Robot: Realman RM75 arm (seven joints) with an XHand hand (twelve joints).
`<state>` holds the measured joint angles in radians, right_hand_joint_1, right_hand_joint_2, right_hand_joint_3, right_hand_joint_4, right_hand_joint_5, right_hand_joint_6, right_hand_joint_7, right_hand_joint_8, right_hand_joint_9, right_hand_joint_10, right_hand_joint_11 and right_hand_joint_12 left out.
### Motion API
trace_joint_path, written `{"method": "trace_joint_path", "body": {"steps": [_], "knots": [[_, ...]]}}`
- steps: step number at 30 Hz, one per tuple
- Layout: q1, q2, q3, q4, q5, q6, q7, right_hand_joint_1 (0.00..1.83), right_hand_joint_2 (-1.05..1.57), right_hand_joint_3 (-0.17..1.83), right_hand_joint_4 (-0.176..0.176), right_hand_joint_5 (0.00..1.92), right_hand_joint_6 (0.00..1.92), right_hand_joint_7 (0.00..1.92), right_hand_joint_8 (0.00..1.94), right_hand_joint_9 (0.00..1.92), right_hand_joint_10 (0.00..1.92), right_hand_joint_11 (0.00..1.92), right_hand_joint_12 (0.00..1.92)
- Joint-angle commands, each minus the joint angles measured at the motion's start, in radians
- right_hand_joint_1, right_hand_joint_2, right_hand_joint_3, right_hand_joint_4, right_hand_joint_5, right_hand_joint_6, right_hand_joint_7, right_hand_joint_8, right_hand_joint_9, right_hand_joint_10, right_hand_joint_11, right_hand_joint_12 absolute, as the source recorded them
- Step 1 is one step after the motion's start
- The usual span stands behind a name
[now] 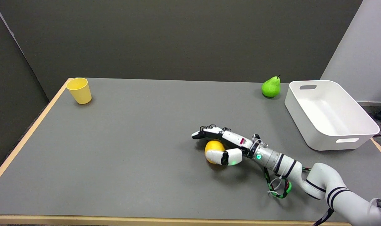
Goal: Pick up the lemon.
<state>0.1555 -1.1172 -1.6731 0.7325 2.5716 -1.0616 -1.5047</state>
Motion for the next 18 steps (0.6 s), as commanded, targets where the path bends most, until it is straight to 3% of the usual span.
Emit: {"method": "trace_joint_path", "body": {"steps": [1,11,18], "knots": [[0.044,-0.023,-0.056,-0.121,0.003,0.007,-0.098,0.24,0.64,0.96,-0.002,0.26,0.52,0.29,0.42,0.15,0.69,0.0,0.78],[0.076,-0.019,-0.027,-0.12,0.003,-0.044,-0.098,0.26,0.65,0.96,-0.003,0.28,0.54,0.32,0.45,0.18,0.71,0.0,0.85],[0.026,-0.016,0.038,-0.034,0.004,-0.115,-0.098,0.29,0.65,0.95,-0.01,0.3,0.58,0.38,0.52,0.23,0.75,0.0,0.93]]}}
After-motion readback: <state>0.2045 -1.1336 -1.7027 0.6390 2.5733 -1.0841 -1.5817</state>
